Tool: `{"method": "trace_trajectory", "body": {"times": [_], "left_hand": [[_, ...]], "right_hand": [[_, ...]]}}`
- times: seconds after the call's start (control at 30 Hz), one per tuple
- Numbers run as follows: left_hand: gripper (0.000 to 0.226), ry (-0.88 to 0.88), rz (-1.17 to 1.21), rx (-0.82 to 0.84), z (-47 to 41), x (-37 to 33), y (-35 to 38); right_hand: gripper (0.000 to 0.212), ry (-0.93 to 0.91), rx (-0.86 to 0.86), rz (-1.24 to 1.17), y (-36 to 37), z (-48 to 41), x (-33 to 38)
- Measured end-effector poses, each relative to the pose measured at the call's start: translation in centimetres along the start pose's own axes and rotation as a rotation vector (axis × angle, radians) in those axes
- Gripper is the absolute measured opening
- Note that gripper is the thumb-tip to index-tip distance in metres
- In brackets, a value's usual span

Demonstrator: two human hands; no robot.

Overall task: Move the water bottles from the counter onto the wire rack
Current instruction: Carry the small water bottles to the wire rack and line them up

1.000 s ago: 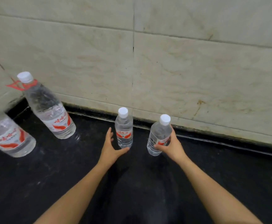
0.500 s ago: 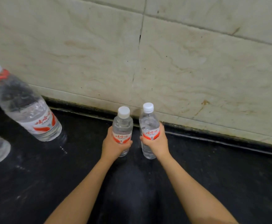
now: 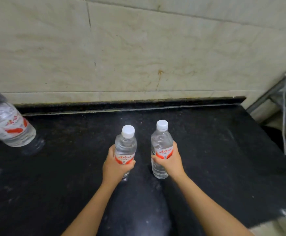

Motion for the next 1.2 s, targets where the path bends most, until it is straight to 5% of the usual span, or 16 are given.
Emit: {"method": "trace_trajectory", "body": {"times": [0.33,0.73,1.07,1.2], "left_hand": [[0.054,0.119,-0.015,0.363,8.7,-5.0,11.6],[0.052,0.338,0.216,0.693,29.9,-19.9,36.6],[0.070,0.433,0.197,0.897,38.1,-25.4,49.1],[0.058,0.428,0.242,0.882,37.9,-27.0,54.6]], "right_hand": [[0.067,0.085,-0.335,-0.058,-17.7,11.4,-9.8],[0.062,-0.045,-0.761,-0.321,-47.1,28.8,-21.2],[0.063,0.031,-0.954,-0.424,-58.3,33.8,-28.3],[0.065,0.042,-0.925,-0.413,-62.0,31.6,-29.4]]}}
Point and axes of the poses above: each hand's wrist, its own z-axis away from the middle knuckle, its own y-axis out of the palm, x = y × z, the point moved 5 cm from there along -z, towards the middle knuckle, and after that the axes turned 15 degrees about y, right-handed, at the moved point
